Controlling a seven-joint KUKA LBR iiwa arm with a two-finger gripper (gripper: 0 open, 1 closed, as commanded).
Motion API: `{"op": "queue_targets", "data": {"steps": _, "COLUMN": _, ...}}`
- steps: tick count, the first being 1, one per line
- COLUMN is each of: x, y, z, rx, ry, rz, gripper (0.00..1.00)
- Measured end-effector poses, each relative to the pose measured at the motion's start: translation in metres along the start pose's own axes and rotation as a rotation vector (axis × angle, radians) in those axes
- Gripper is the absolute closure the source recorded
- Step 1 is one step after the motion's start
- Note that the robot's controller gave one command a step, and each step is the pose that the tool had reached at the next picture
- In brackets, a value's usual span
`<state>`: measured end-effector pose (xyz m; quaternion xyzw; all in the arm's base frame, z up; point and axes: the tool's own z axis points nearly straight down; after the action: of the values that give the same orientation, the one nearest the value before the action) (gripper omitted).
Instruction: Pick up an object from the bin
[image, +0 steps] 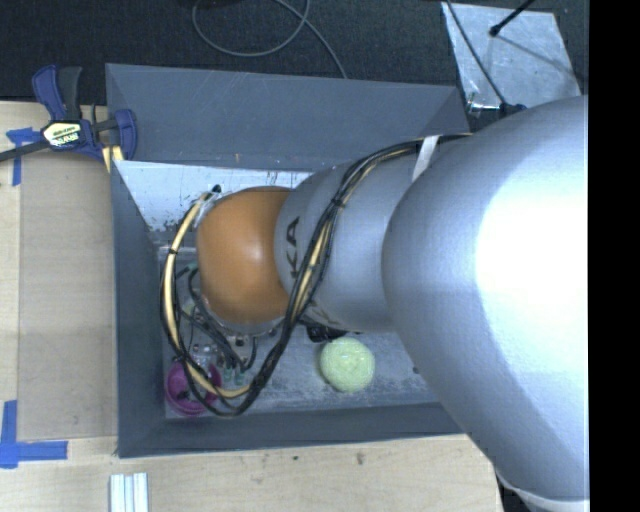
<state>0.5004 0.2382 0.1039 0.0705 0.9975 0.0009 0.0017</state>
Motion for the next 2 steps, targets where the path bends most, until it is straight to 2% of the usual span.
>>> {"op": "queue_targets", "data": {"steps": 1, "x": 0.007, "y": 0.002, "z": 0.034, "rx": 0.001, "ry": 0.002, "rz": -0.034, "gripper": 0.0}}
{"op": "queue_targets", "data": {"steps": 2, "x": 0.009, "y": -0.006, "z": 0.002, "rx": 0.0, "ry": -0.001, "rz": 0.103, "gripper": 0.0}}
